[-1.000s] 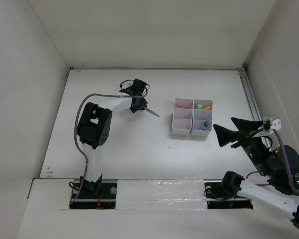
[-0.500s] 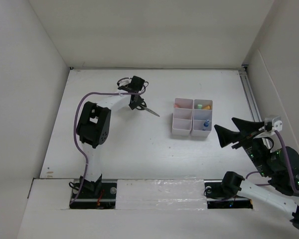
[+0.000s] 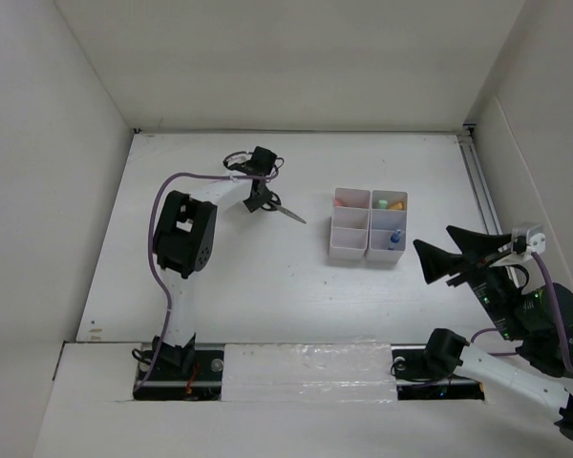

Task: Sort the stationery into containers
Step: Grab a piece of stationery with the left arm

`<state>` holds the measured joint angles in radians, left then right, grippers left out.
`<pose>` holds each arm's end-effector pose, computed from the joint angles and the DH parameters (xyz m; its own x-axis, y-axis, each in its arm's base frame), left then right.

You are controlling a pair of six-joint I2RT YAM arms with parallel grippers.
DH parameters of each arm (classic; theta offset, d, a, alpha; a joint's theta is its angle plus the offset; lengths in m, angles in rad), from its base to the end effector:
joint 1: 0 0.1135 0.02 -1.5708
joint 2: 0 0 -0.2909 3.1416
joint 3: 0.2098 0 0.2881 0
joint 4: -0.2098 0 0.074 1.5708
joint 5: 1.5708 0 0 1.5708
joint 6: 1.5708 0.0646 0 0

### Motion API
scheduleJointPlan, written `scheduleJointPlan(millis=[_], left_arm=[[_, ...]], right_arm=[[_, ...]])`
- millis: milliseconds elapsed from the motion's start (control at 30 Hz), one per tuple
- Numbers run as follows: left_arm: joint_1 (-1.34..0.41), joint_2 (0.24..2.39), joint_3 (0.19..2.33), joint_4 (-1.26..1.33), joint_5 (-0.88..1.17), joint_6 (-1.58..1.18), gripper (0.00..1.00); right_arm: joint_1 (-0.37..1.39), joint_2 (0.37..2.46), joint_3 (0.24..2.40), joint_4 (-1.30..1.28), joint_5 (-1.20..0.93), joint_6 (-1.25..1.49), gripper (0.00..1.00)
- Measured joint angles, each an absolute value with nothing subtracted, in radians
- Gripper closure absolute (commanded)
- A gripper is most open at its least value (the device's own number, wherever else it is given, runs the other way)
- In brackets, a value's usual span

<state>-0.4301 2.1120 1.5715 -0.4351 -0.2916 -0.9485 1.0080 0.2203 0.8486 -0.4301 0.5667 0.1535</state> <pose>0.4790 -0.1993 0.1568 -0.6442 -0.5607 -0.5202 -0.4641 0.8272 -0.3168 0.0586 0.0279 0.4165 0.0377 0.3015 -0.9527 -0.4437 0.8593 0.2544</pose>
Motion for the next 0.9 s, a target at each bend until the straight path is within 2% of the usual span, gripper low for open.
scheduleJointPlan(millis=[367,433,500,567,900], left_arm=[[-0.43,2.123,1.588,-0.452,-0.294,-0.949,0.76],[-0.43,2.132,1.602,-0.457,-0.295,-0.949,0.84],[-0.43,2.144,1.619,-0.466,-0.299,-0.947,0.88],[-0.43,2.157,1.637,-0.472,-0.299,-0.944,1.0],[-0.43,2.197,1.702,-0.501,-0.299,-0.929,1.0]], right_arm=[[1.008,0.203,0.846,-0.413,0.563,0.154,0.03],[1.008,0.195,0.84,-0.41,0.56,0.154,0.03],[1.008,0.185,0.836,-0.41,0.558,0.154,0.03],[1.008,0.176,0.836,-0.41,0.553,0.154,0.03],[1.008,0.108,0.834,-0.41,0.541,0.153,0.03]])
